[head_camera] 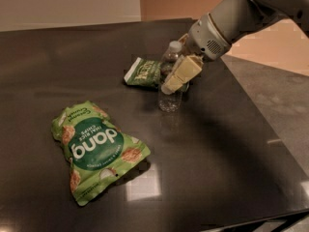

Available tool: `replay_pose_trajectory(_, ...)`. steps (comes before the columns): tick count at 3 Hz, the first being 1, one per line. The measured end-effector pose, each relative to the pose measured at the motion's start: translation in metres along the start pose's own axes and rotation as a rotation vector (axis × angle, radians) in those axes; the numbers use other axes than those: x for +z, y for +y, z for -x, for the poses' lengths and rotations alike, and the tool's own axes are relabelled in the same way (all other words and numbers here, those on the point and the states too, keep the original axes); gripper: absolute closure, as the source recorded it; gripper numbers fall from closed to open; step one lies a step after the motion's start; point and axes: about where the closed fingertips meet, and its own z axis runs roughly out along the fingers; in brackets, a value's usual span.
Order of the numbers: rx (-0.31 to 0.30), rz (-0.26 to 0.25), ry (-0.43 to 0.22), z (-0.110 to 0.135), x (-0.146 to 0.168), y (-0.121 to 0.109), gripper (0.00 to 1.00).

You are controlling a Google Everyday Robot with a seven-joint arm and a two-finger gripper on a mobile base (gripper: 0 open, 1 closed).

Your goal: Move water bottle near green jalapeno chip bag

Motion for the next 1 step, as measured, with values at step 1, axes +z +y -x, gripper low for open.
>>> replay_pose_trajectory(1, 0.0, 0.0, 0.0, 0.0, 0.0001, 0.0, 0.0)
